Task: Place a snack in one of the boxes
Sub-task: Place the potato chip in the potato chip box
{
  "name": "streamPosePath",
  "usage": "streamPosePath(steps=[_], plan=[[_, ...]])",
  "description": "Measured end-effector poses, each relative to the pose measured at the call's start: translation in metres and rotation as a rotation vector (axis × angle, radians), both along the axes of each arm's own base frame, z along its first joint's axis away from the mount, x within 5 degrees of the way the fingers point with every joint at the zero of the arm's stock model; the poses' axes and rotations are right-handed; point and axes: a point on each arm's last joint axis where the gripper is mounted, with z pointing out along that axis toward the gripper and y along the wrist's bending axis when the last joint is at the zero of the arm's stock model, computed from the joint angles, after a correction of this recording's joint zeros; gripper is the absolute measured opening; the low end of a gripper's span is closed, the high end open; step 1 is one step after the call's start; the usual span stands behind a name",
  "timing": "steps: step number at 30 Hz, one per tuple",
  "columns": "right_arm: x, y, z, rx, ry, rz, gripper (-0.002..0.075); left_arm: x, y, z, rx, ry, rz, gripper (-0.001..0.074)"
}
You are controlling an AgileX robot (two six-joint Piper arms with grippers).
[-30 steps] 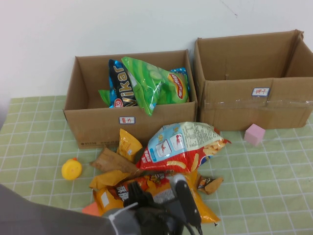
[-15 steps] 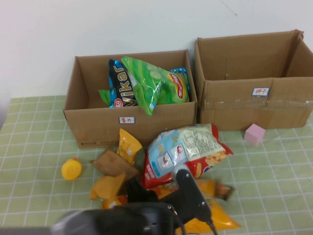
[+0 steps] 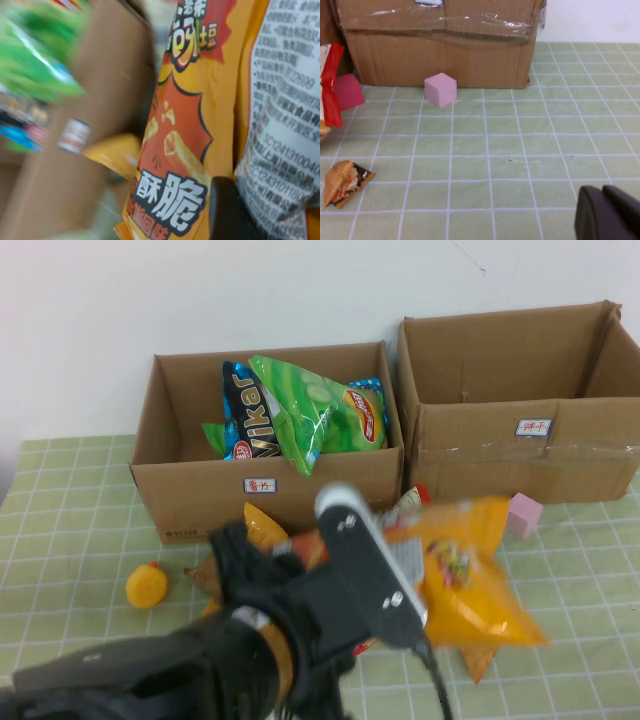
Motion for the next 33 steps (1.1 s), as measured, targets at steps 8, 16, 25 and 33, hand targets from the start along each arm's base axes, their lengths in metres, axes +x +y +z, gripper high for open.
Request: streamPosePath(steps=[8,16,25,33], plan=[[0.000,0.000,0.000,0.000,0.000,0.000,-0.0002,0.036,-0.036,0.043,-0.048,-0.359,-0.050,0.0312],[0.000,0.000,0.000,0.000,0.000,0.000,-0.0002,0.124,-0.079,0.049,-0.150,-0.425,-0.064,0.0312],[0.000,0.000,0.000,0.001,0.000,0.000,-0.0002,0.216,-0.124,0.021,-0.202,-0.466,-0.083,0.0312],[0.000,0.000,0.000,0.001,0.000,0.000,-0.0002,0.254,-0.147,-0.016,-0.152,-0.490,-0.014,0.0312]])
